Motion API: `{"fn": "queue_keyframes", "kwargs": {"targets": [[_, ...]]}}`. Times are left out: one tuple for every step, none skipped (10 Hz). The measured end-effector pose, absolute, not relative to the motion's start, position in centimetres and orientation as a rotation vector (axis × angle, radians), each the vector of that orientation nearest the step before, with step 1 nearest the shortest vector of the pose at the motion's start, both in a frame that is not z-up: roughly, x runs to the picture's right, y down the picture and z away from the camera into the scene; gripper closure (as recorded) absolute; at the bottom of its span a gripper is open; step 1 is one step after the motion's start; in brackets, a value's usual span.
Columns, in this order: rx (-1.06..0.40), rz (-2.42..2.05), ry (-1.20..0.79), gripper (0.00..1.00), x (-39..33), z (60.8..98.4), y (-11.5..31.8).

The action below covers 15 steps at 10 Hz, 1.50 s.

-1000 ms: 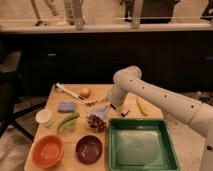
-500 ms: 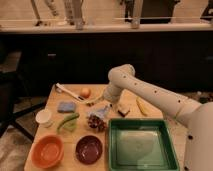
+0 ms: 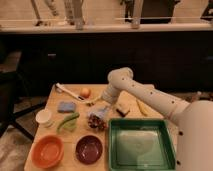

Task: Place towel in red bowl

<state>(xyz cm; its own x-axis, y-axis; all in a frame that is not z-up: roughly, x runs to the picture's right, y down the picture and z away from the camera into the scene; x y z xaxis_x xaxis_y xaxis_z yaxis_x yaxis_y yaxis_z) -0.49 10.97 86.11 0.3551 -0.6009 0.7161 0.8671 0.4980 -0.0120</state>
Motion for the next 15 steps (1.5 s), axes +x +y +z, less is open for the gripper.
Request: {"fn": "queue_keyframes", "kwargs": {"targets": [[-0.433,-0.98,-0.73,0.2,-0.8,87.0,11.4],[-0.438,-0.976,-0.742,0.2,-1.1,87.8,11.8],[-0.444,-0.973,-0.758,0.2,-1.7,88.5,12.1],[-0.45,-0.972,-0.768,0.2,-2.1,88.9,12.4],[-0.457,-0.971,-0.778,0.2,-2.6,89.3,12.6],[-0.468,-0.972,-0.792,0.2,-3.1,89.7,13.0],[-0.473,-0.972,-0.799,0.2,-3.3,89.9,13.1],[-0.478,-0.972,-0.805,0.2,-3.6,90.2,13.3],[-0.487,-0.973,-0.812,0.22,-3.9,90.4,13.5],[-0.49,-0.973,-0.815,0.27,-3.9,90.5,13.6],[-0.492,-0.973,-0.817,0.37,-3.9,90.6,13.6],[-0.496,-0.972,-0.817,0.49,-3.8,90.6,13.7],[-0.498,-0.971,-0.816,0.59,-3.7,90.7,13.7],[-0.5,-0.971,-0.816,0.66,-3.7,90.7,13.7],[-0.503,-0.971,-0.816,0.77,-3.7,90.7,13.8]]}}
